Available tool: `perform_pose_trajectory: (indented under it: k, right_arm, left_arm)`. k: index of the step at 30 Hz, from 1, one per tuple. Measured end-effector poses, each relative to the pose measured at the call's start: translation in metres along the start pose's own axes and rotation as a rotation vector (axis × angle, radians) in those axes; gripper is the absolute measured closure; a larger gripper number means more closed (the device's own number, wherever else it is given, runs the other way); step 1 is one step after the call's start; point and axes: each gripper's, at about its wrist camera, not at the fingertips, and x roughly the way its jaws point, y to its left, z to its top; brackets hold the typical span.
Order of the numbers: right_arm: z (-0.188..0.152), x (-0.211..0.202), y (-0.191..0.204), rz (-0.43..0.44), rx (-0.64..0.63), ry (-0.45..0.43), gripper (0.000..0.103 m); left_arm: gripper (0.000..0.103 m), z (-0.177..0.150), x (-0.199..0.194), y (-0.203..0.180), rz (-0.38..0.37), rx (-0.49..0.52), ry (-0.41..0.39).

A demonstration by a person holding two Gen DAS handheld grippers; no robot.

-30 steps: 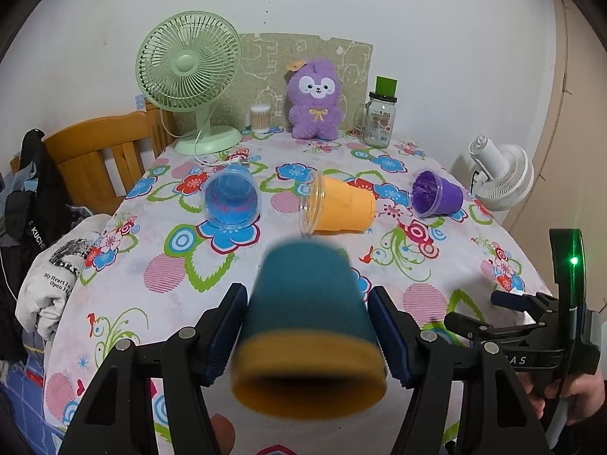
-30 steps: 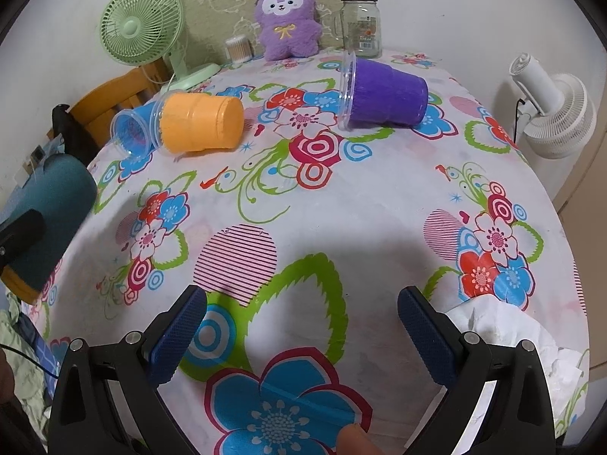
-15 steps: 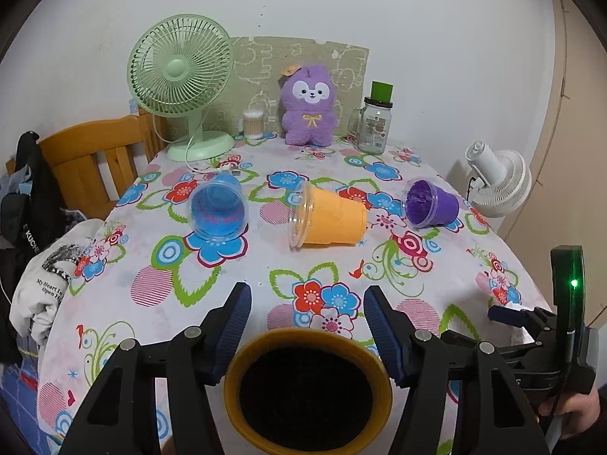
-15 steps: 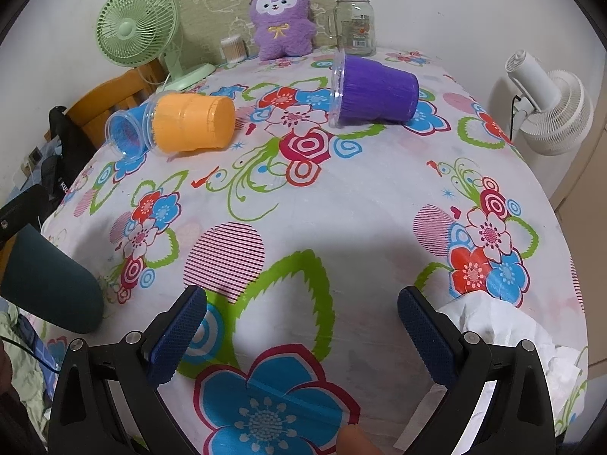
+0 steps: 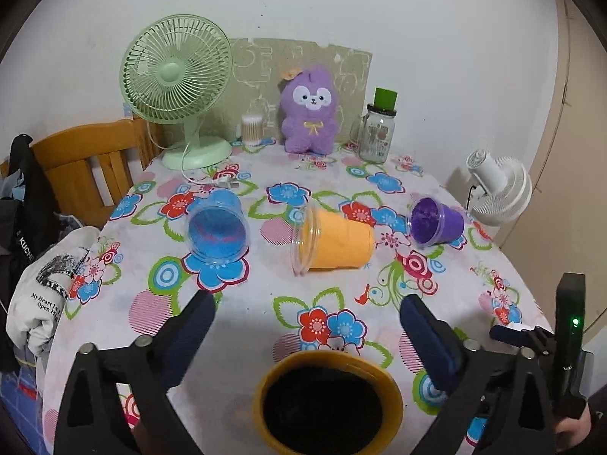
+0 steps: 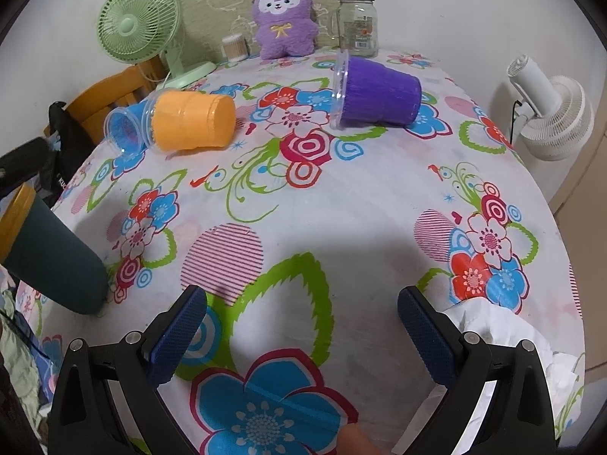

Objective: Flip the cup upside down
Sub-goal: 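Rotate the teal cup with the left gripper so its rim points up, then turn the teal cup over with the left gripper so its rim points down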

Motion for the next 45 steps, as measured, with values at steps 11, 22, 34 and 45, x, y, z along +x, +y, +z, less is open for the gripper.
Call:
perform_pose_trajectory:
  k: [11, 22, 34, 45]
  right_arm:
    - [0.003, 0.005, 0.013, 0.025, -0.032, 0.005, 0.001]
    - [0.002, 0.005, 0.009, 0.010, -0.032, 0.002, 0.001]
    - [0.000, 0.004, 0.008, 0.007, -0.032, -0.004, 0.001]
    - [-0.003, 0.001, 0.008, 0.015, -0.034, -0.013, 0.001]
  left_arm:
    - [0.000, -0.010, 0.000, 0.022, -0.126, -0.036, 0.145]
    - [0.000, -0.053, -0.033, 0.011, -0.135, 0.039, -0.090]
    - [0.034, -0.066, 0.005, -0.001, -0.051, 0.064, 0.029]
    - [0.023, -0.004, 0.054, 0.003, -0.067, -0.005, 0.289]
